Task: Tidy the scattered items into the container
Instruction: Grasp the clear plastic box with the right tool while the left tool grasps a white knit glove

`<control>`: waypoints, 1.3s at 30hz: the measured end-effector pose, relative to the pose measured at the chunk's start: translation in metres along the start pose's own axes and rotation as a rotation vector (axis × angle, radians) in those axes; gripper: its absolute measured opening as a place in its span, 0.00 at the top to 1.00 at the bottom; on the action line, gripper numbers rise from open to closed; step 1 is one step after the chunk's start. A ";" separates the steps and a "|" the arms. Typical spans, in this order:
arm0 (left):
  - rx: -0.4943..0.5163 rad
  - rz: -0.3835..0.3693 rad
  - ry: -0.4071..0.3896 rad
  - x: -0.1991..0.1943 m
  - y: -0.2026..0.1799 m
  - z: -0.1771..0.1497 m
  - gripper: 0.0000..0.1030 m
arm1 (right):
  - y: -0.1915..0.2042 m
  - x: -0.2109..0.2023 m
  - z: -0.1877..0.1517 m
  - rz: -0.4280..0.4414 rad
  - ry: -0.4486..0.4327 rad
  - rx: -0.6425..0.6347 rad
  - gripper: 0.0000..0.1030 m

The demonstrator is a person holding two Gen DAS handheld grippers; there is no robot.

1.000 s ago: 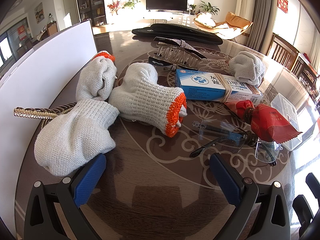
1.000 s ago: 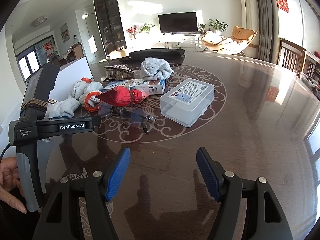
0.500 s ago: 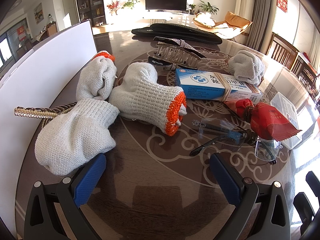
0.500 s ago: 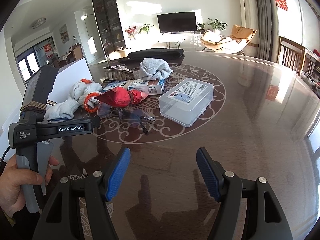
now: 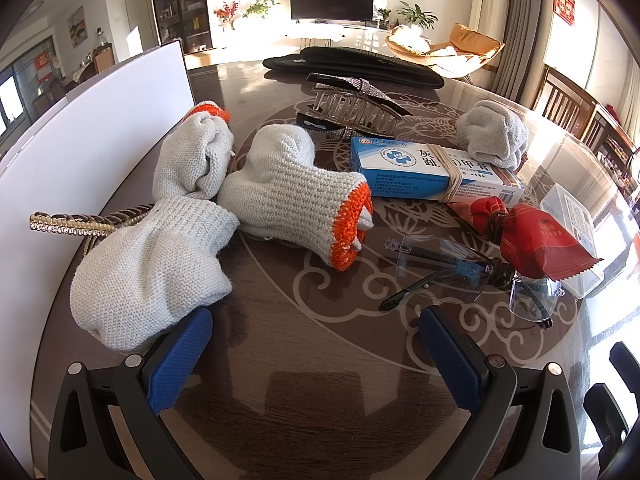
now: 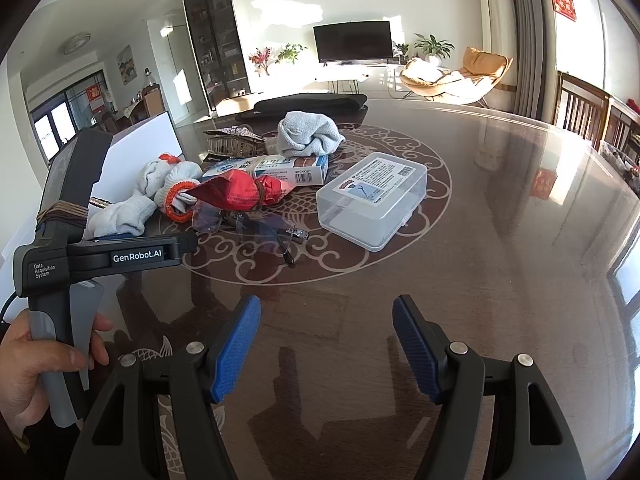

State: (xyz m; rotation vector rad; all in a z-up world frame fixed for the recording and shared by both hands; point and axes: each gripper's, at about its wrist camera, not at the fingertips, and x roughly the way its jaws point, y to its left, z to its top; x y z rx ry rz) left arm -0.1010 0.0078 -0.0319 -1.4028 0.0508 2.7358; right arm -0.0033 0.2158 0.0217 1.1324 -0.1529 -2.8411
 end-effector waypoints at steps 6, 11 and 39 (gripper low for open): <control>0.008 -0.007 0.002 -0.001 0.001 -0.001 0.00 | 0.000 0.000 0.000 0.002 0.001 0.002 0.32; 0.082 -0.057 0.034 -0.010 0.004 -0.011 0.00 | -0.016 0.005 0.004 0.019 0.028 0.087 0.32; 0.105 -0.069 0.025 -0.012 0.002 -0.014 0.00 | -0.032 0.091 0.082 -0.201 0.151 -0.027 0.38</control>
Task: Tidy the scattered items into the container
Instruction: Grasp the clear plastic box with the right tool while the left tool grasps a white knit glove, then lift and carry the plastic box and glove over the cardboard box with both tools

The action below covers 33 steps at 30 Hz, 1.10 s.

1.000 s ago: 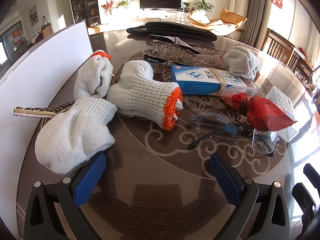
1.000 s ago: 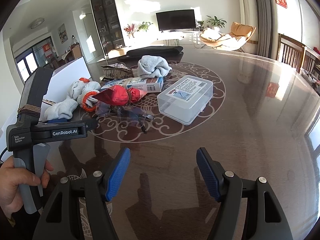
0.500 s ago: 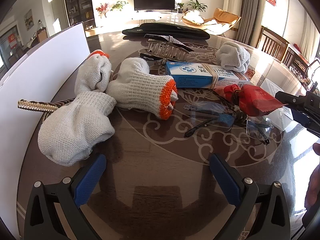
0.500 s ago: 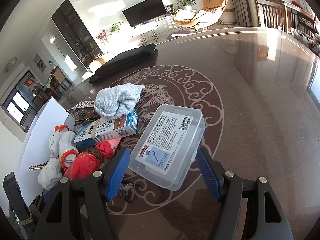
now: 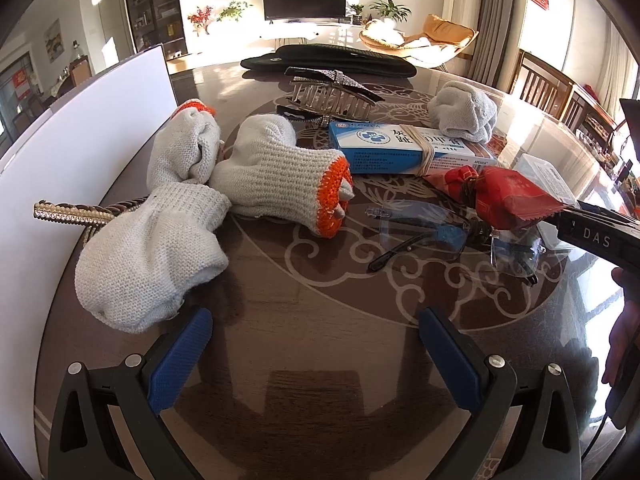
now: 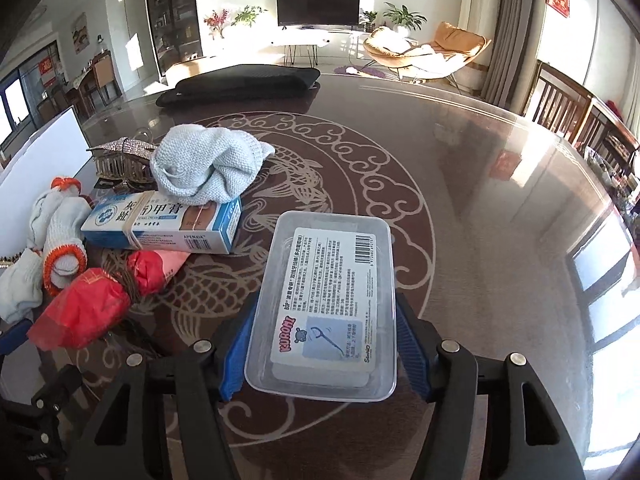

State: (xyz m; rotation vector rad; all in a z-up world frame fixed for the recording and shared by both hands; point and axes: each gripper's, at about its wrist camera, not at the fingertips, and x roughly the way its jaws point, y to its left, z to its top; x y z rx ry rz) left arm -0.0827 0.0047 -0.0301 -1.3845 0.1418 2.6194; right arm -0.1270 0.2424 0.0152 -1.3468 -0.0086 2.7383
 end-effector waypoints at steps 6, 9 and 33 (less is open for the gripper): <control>-0.153 -0.063 0.033 -0.017 0.048 -0.010 0.00 | -0.016 -0.023 -0.035 -0.020 -0.028 -0.046 0.38; -0.238 -0.093 -0.005 -0.020 0.070 -0.006 0.00 | -0.015 -0.027 -0.038 -0.017 -0.029 -0.039 0.38; -0.169 -0.129 0.011 -0.044 0.056 -0.027 0.40 | -0.015 -0.047 -0.062 0.005 -0.032 -0.096 0.37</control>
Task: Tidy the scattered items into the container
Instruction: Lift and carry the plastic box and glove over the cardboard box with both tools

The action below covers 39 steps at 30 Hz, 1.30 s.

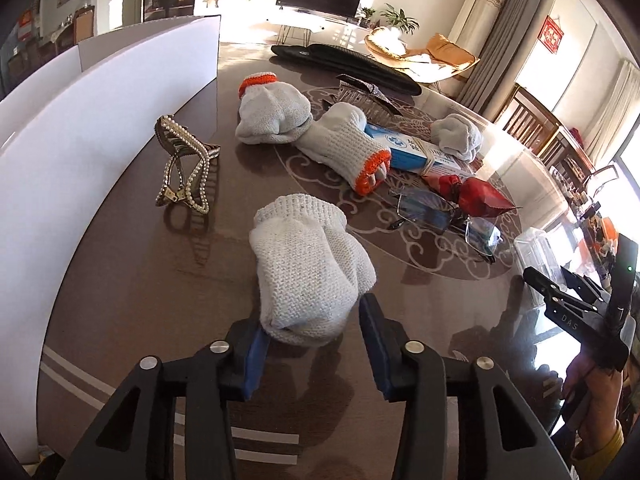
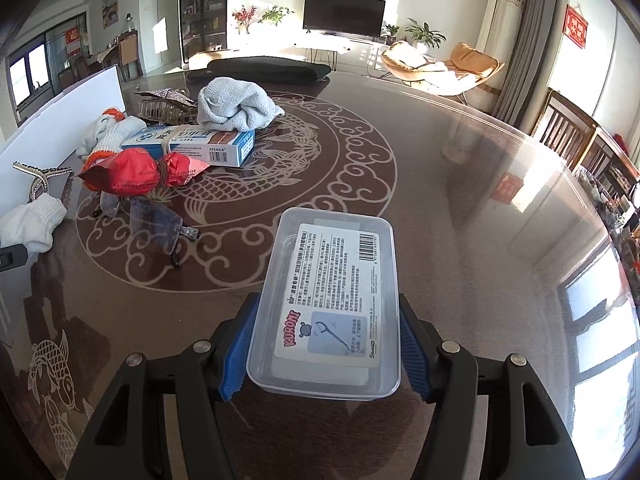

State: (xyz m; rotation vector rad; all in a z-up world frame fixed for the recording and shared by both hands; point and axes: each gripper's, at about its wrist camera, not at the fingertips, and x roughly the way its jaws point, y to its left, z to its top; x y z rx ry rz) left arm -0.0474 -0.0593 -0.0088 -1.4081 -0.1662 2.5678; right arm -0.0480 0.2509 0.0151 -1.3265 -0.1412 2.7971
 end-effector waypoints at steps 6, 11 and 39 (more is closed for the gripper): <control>0.043 0.155 -0.044 0.010 -0.002 0.019 0.15 | -0.010 0.004 0.002 0.052 0.024 0.033 0.36; 0.062 0.139 0.007 0.029 0.000 0.015 0.15 | -0.012 0.007 0.003 0.061 0.021 0.053 0.34; -0.065 -0.078 -0.075 -0.086 -0.010 -0.038 0.64 | 0.103 -0.080 -0.007 0.447 -0.033 -0.058 0.39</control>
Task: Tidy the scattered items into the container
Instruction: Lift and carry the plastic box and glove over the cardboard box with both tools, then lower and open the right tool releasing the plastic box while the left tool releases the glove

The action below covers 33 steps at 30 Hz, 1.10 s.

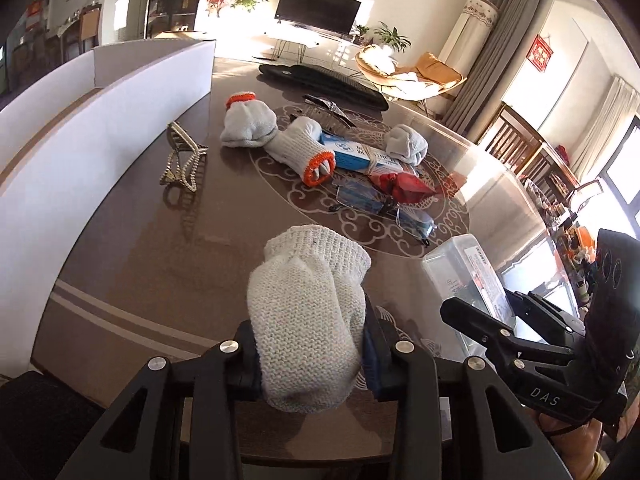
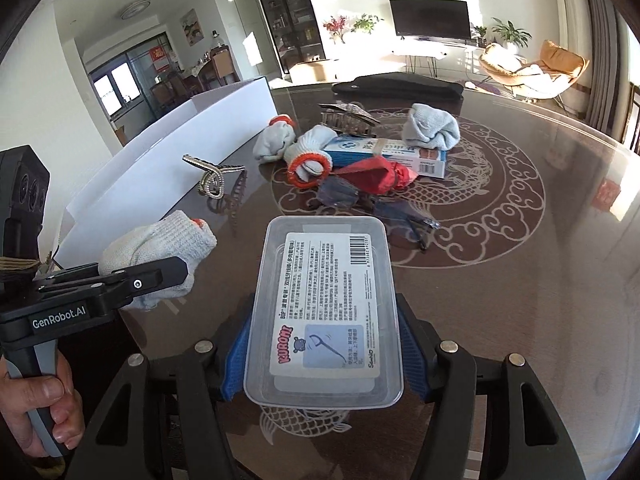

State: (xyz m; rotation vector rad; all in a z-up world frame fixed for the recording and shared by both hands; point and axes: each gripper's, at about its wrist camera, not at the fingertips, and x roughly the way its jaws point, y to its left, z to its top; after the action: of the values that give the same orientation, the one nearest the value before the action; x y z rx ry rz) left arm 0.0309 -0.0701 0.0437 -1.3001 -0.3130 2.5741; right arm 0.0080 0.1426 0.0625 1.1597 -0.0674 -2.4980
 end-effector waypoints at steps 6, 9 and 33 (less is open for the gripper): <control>-0.070 0.107 -0.124 -0.067 0.072 0.053 0.64 | 0.084 0.020 0.078 0.111 -0.054 -0.166 0.39; -0.116 0.198 -0.156 -0.087 0.127 0.091 0.64 | 0.134 0.038 0.131 0.163 -0.090 -0.242 0.39; -0.492 0.423 0.166 0.042 0.360 0.187 0.08 | 0.286 0.333 0.296 0.085 0.317 -0.306 0.37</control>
State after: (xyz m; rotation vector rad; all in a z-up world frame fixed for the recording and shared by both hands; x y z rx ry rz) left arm -0.1868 -0.4135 0.0143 -1.9176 -0.7468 2.8055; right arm -0.3151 -0.2769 0.0728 1.3663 0.3315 -2.1277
